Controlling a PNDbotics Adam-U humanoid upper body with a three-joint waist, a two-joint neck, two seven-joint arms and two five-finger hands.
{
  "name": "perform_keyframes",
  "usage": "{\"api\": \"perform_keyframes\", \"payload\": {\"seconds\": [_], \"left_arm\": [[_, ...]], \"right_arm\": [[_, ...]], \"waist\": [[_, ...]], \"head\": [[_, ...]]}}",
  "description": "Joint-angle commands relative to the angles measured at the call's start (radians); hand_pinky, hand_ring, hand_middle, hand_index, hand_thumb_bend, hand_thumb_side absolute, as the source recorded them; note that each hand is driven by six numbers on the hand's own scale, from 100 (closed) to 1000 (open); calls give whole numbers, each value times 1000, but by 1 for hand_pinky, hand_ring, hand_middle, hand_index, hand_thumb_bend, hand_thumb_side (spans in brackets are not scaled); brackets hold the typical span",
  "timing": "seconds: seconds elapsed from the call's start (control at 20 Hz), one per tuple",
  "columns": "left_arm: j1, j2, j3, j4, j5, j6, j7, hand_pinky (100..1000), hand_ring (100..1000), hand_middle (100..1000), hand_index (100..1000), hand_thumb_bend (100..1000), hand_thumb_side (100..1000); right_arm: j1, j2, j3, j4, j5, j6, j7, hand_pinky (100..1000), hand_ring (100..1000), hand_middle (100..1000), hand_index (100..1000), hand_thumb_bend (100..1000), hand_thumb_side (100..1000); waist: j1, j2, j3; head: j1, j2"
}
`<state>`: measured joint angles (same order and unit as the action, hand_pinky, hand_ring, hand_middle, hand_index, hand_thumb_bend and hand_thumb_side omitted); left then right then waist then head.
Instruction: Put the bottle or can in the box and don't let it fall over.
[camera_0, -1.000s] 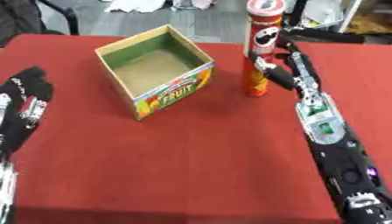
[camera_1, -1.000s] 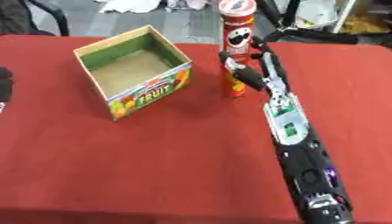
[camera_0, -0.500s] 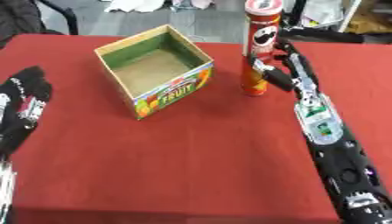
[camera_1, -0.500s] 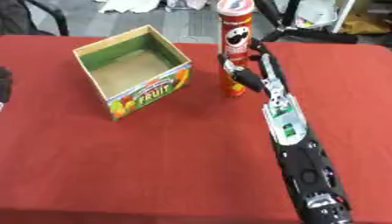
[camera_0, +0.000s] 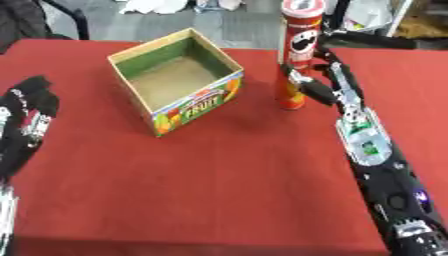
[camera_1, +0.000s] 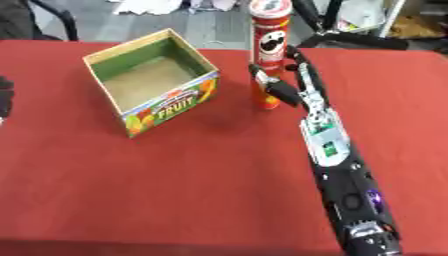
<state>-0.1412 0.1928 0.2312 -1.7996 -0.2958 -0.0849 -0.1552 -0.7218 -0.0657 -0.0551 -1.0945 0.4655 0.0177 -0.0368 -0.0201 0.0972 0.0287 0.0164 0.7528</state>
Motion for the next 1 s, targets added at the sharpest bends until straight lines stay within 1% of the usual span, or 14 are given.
{"api": "perform_keyframes", "payload": {"seconds": [0.05, 0.45, 1.0], "left_arm": [[-12, 8, -1, -17, 5, -1, -2, 902, 843, 793, 886, 478, 798], [-11, 8, -1, -17, 5, -2, -4, 902, 844, 793, 886, 479, 799], [-16, 8, -2, -18, 7, -5, -10, 903, 844, 793, 891, 479, 801]], "right_arm": [[-27, -7, -4, -7, 14, -5, -1, 971, 888, 925, 1000, 534, 511], [-35, -13, -6, 6, 47, -7, 7, 974, 905, 946, 1000, 535, 492], [-66, -30, -16, 49, 67, -1, 11, 976, 920, 966, 1000, 549, 464]], "waist": [[4, -9, 1], [4, -9, 2], [4, 0, 13]], "head": [[-1, -12], [-2, -13], [-10, -23]]}}
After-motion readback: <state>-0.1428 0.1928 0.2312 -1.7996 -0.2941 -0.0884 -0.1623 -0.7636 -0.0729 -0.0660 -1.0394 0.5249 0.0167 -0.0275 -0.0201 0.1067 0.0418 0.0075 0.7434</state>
